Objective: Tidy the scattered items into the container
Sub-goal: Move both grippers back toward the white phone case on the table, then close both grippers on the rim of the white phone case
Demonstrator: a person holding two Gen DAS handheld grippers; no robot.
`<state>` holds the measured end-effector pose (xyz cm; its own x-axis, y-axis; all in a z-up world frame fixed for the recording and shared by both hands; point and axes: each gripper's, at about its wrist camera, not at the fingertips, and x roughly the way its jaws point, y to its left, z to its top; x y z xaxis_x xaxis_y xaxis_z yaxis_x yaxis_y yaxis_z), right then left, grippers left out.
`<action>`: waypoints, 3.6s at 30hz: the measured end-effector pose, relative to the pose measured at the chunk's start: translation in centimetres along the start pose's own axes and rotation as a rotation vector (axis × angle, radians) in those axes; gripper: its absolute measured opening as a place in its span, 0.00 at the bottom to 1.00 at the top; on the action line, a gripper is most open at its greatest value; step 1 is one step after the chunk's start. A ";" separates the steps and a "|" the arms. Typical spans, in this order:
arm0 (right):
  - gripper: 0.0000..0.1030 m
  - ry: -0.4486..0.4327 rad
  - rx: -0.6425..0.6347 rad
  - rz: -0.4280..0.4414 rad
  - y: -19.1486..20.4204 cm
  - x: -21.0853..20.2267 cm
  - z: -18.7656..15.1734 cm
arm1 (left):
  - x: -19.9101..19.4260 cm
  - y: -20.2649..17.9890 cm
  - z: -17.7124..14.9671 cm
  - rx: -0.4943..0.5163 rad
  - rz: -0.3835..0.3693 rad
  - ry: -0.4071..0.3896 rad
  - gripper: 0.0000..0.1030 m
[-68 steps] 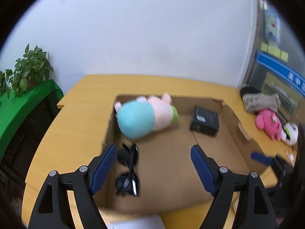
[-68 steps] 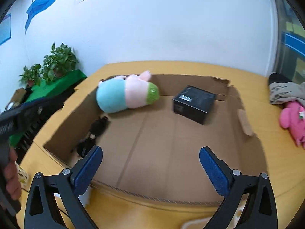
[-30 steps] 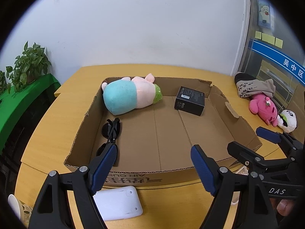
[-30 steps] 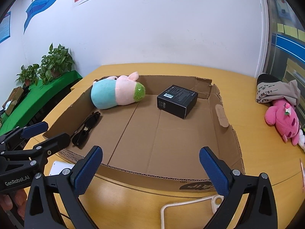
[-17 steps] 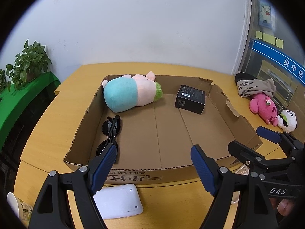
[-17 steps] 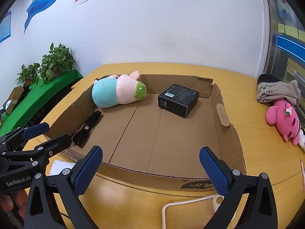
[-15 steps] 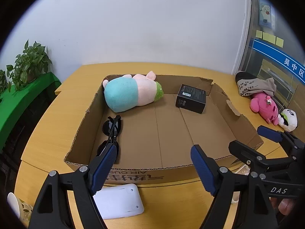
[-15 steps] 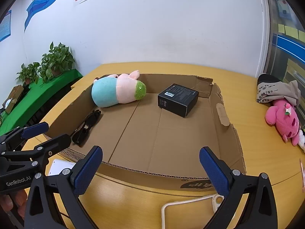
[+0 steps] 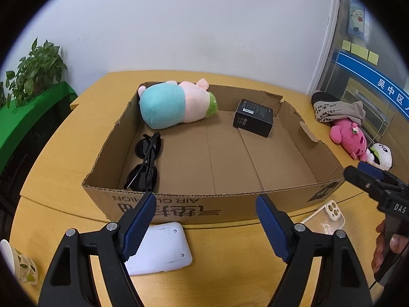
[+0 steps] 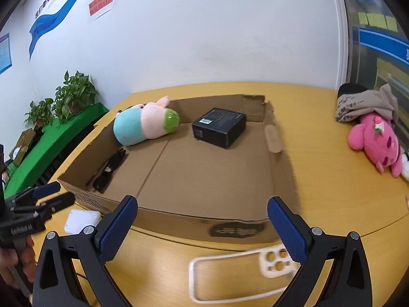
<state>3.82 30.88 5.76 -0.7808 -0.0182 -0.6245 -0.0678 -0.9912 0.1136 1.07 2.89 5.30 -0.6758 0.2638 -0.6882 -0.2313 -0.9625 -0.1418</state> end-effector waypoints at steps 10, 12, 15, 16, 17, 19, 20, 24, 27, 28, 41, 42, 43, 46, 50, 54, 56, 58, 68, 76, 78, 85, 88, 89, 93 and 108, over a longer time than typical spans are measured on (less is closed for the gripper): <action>1.00 0.191 0.044 0.063 -7.5 1.7 -5.7 | 2.1 -4.2 -3.2 0.028 -0.218 0.117 0.78; 1.00 0.249 0.100 0.105 -9.0 3.1 -6.9 | 3.4 -5.8 -4.1 0.045 -0.249 0.166 0.78; 1.00 0.305 0.139 0.145 -9.9 4.8 -8.4 | 4.7 -7.5 -5.2 0.052 -0.314 0.219 0.78; 1.00 0.315 0.142 0.160 -9.9 5.2 -8.7 | 5.1 -8.0 -5.5 0.054 -0.329 0.236 0.78; 1.00 0.322 0.148 0.176 -9.9 5.5 -8.9 | 5.7 -8.5 -5.8 0.055 -0.342 0.256 0.78; 1.00 0.311 0.158 0.199 -9.7 5.7 -8.8 | 7.1 -9.3 -6.1 0.053 -0.375 0.302 0.78; 1.00 0.318 0.180 0.243 -9.6 5.8 -8.8 | 8.0 -9.7 -6.3 0.045 -0.395 0.328 0.78; 1.00 0.313 0.181 0.327 -9.1 5.0 -8.8 | 10.6 -10.8 -6.6 0.015 -0.396 0.381 0.77; 1.00 0.306 0.201 0.293 -10.1 4.8 -8.5 | 11.2 -10.9 -6.3 0.007 -0.412 0.378 0.77; 1.00 0.308 0.222 0.286 -10.5 5.0 -8.3 | 11.4 -10.8 -6.2 0.002 -0.424 0.375 0.77; 0.95 0.233 0.290 0.568 -7.6 5.1 -7.2 | 10.1 -8.4 -4.9 -0.120 -0.584 0.299 0.60; 0.95 0.221 0.259 0.569 -6.9 4.5 -7.1 | 9.4 -8.5 -4.7 -0.107 -0.602 0.278 0.60; 0.94 0.217 0.223 0.564 -6.3 4.1 -7.0 | 8.7 -8.7 -4.5 -0.080 -0.602 0.253 0.60; 0.96 0.215 0.170 0.488 -5.9 3.3 -7.0 | 7.6 -8.7 -4.1 -0.017 -0.514 0.222 0.63; 0.99 0.289 0.266 0.380 -9.2 5.2 -7.7 | 9.8 -7.8 -4.3 -0.102 -0.485 0.364 0.63; 0.99 0.334 0.285 0.361 -10.6 7.4 -7.3 | 12.6 -9.0 -5.0 -0.126 -0.501 0.482 0.66; 0.99 0.343 0.300 0.415 -10.3 8.0 -7.1 | 13.2 -9.5 -4.8 -0.145 -0.521 0.493 0.67; 1.00 0.339 0.285 0.415 -9.9 8.0 -7.2 | 13.3 -9.7 -4.6 -0.149 -0.505 0.482 0.69; 0.99 0.171 0.325 0.607 -10.1 3.4 -7.3 | 8.6 -7.8 -2.8 -0.108 -0.548 0.248 0.69; 0.99 0.141 0.192 0.677 -7.0 -1.5 -10.2 | 5.1 -6.1 -5.8 -0.031 -0.610 0.212 0.69; 0.99 0.171 0.190 0.628 -6.9 -1.9 -11.6 | 5.1 -5.5 -6.9 -0.049 -0.600 0.252 0.69; 0.98 0.270 0.243 0.311 -7.5 -0.7 -13.3 | 8.3 -6.4 -7.6 -0.032 -0.463 0.425 0.69; 0.87 0.310 0.189 0.233 -6.2 0.1 -13.6 | 9.3 -6.9 -7.6 -0.025 -0.428 0.452 0.58; 0.81 0.310 0.150 0.194 -5.5 0.2 -13.6 | 9.5 -7.1 -7.6 -0.018 -0.419 0.465 0.53; 0.49 0.310 0.057 0.089 -3.9 0.5 -13.8 | 9.5 -7.5 -8.1 0.018 -0.380 0.480 0.10; 0.10 0.163 0.029 0.035 -3.0 -2.8 -10.9 | 4.7 -7.0 -6.0 0.062 -0.335 0.326 0.05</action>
<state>12.97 32.45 -1.28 -0.6724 -0.0756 -0.7363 -0.0621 -0.9855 0.1578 3.73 10.52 -1.22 -0.3045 0.5162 -0.8005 -0.4470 -0.8196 -0.3584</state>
